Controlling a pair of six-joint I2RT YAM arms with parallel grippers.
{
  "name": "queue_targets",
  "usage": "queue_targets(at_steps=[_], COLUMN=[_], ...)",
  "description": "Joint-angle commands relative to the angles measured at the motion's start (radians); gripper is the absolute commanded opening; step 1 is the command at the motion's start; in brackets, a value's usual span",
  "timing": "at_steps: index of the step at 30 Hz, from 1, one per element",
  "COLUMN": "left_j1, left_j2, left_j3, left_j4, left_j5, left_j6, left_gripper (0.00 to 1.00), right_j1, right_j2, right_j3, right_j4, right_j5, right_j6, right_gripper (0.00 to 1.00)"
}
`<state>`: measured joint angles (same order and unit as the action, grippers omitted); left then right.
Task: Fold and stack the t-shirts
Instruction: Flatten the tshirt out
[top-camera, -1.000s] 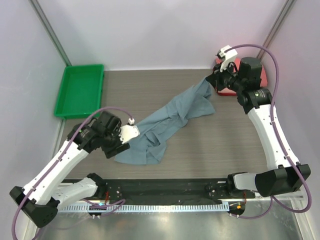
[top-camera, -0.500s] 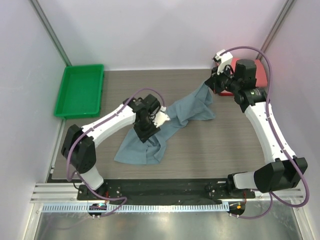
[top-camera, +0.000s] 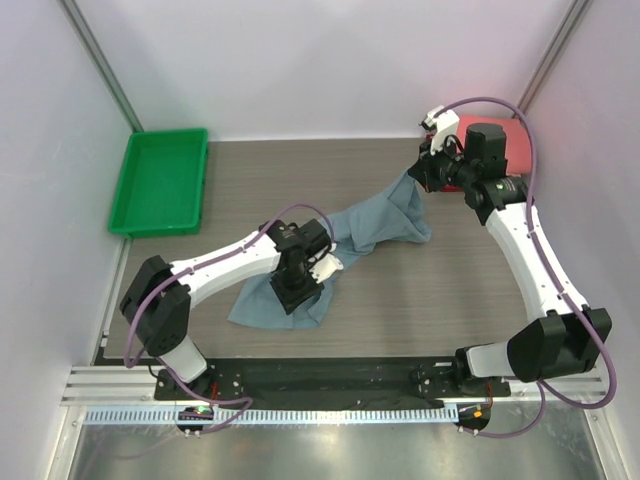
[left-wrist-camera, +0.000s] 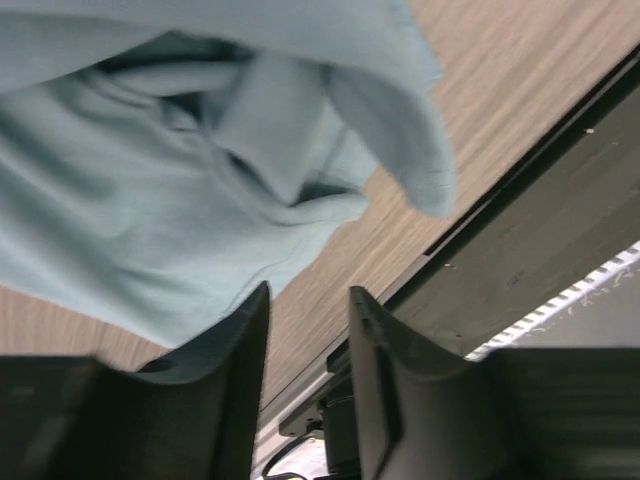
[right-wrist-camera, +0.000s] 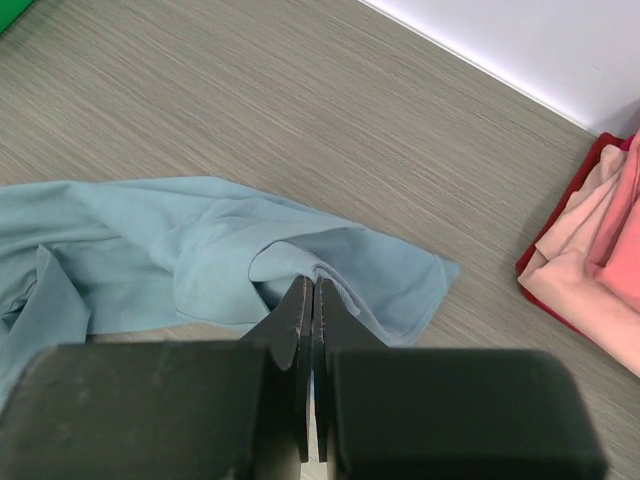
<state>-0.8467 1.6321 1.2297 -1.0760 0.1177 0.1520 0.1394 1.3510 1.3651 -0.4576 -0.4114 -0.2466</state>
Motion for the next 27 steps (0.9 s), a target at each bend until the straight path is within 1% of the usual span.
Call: queue_targets(at_steps=[1, 6, 9, 15, 20, 27], left_j1=[-0.049, -0.075, -0.077, -0.078, -0.077, -0.078], left_j2=[0.008, 0.029, 0.064, 0.149, 0.213, 0.247], left_j3=[-0.004, -0.019, -0.022, 0.004, 0.025, 0.017], left_j4=[0.028, 0.045, 0.047, 0.048, 0.054, 0.071], left_j5=[0.039, 0.043, 0.050, 0.043, 0.017, 0.010], left_j6=[-0.043, -0.066, -0.069, -0.072, -0.069, -0.074], left_gripper=[0.40, 0.42, 0.41, 0.45, 0.45, 0.45], right_j1=[0.003, 0.002, 0.002, 0.003, 0.002, 0.002], right_j2=[0.014, 0.028, 0.030, 0.025, 0.030, 0.036], right_j3=[0.028, 0.042, 0.037, 0.022, 0.020, 0.017], right_j4=[0.036, 0.033, 0.031, 0.031, 0.031, 0.033], right_j5=[-0.023, -0.026, -0.023, -0.026, -0.026, -0.026], right_j6=[-0.019, -0.026, -0.033, -0.037, -0.039, -0.039], right_gripper=[0.01, 0.01, 0.01, 0.01, 0.01, 0.01])
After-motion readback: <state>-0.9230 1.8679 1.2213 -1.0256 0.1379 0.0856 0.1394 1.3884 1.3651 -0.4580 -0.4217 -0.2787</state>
